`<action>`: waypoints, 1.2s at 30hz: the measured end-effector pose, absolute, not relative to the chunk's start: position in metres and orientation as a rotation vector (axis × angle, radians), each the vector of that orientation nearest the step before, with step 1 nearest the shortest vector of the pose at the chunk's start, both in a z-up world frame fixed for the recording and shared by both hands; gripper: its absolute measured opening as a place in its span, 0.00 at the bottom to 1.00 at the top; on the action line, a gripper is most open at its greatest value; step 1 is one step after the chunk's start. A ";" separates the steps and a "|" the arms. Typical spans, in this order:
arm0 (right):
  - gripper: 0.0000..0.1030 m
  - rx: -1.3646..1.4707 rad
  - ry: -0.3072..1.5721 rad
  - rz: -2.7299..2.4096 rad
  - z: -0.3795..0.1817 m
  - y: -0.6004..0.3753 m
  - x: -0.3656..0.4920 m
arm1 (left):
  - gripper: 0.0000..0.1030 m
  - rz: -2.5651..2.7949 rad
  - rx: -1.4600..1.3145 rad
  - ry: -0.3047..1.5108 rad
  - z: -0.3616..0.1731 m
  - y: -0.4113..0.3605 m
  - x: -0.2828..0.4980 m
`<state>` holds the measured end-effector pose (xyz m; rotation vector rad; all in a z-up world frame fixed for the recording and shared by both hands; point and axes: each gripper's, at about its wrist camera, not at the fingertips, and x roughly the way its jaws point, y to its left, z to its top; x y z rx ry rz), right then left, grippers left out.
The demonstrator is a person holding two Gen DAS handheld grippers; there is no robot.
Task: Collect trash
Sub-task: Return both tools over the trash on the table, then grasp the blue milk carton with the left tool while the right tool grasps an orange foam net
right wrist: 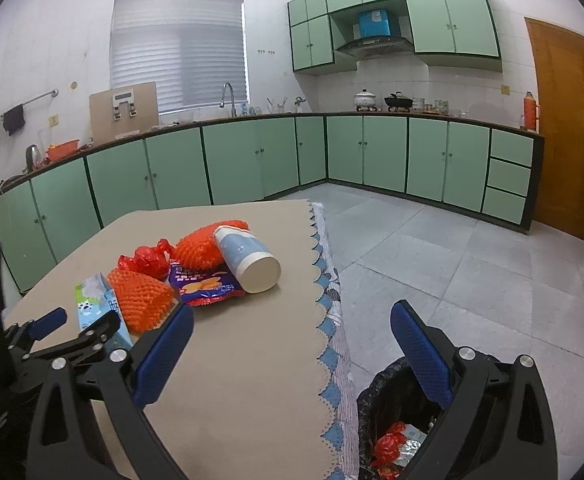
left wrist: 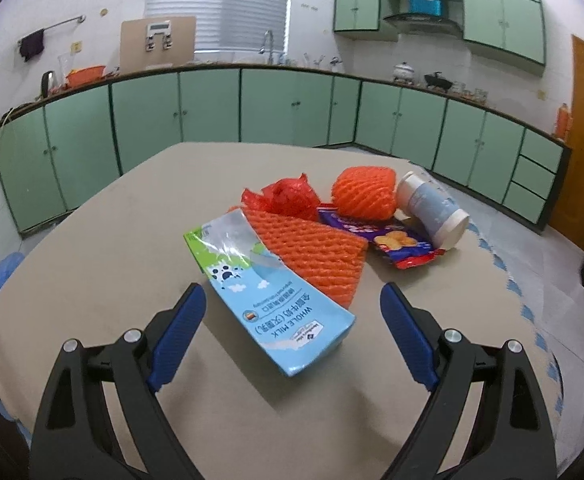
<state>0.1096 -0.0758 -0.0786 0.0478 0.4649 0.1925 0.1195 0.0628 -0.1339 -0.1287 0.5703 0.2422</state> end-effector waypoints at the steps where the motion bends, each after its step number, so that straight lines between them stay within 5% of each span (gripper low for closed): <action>1: 0.94 0.050 0.468 0.194 -0.080 -0.076 0.111 | 0.84 0.246 -0.131 0.577 -0.136 0.063 0.122; 6: 0.94 0.057 0.484 0.205 -0.086 -0.076 0.115 | 0.82 0.270 -0.146 0.619 -0.140 0.070 0.134; 14: 0.94 0.058 0.504 0.224 -0.094 -0.071 0.120 | 0.61 0.254 -0.153 0.661 -0.139 0.099 0.125; 33: 0.94 -0.009 0.517 0.322 -0.097 -0.022 0.128 | 0.73 0.312 -0.152 0.699 -0.143 0.137 0.132; 36: 0.94 -0.017 0.517 0.333 -0.096 -0.017 0.131 | 0.52 0.289 -0.177 0.721 -0.150 0.143 0.136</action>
